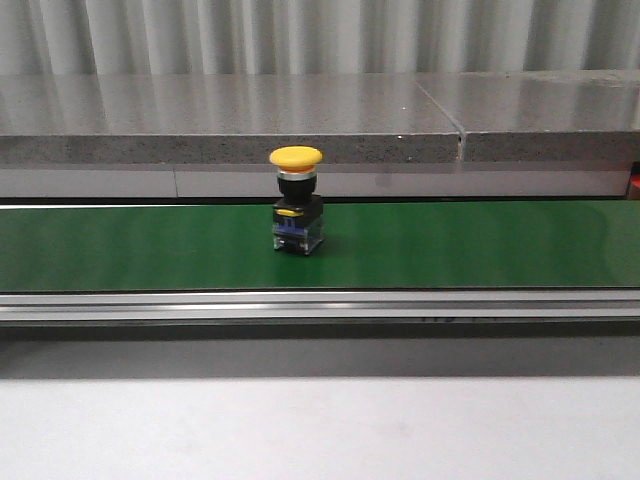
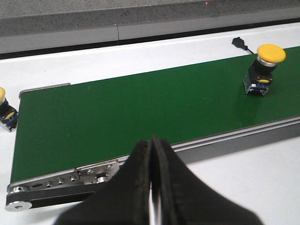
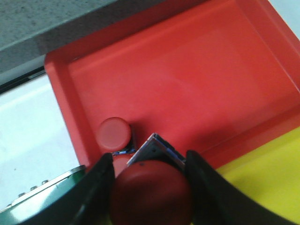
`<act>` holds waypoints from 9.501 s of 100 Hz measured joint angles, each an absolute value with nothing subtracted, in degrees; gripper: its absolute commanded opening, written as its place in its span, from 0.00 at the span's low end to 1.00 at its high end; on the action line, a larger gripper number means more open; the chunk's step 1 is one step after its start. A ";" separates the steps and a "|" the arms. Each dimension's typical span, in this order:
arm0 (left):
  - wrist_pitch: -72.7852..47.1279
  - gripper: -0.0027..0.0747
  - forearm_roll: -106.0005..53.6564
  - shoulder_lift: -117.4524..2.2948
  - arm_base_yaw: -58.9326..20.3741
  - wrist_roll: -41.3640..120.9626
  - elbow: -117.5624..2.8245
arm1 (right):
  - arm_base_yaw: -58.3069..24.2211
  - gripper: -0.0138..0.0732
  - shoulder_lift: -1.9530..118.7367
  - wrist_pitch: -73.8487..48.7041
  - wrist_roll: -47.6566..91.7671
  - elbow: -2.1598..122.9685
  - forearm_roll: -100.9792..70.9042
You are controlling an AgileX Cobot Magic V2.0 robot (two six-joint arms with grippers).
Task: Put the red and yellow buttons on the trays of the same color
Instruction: 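Lower the red button into the red tray and open the right gripper, then lower the right gripper onto the yellow button and grasp it, then lower the yellow button into the yellow tray and release it, then move the right gripper back above the belt end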
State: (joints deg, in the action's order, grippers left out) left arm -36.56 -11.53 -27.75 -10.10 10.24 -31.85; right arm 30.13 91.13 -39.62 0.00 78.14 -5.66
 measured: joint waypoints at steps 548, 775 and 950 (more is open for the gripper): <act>-36.69 0.01 -11.53 -27.75 -10.10 10.24 -31.85 | 13.11 0.40 75.57 -53.77 -13.49 65.64 3.94; -36.69 0.01 -11.53 -27.75 -10.10 10.24 -31.85 | 28.86 0.46 64.60 -39.24 -13.25 46.74 -0.48; -36.69 0.01 -12.05 -27.75 -10.10 10.26 -31.85 | -7.55 0.08 24.37 -31.87 -0.56 27.14 0.00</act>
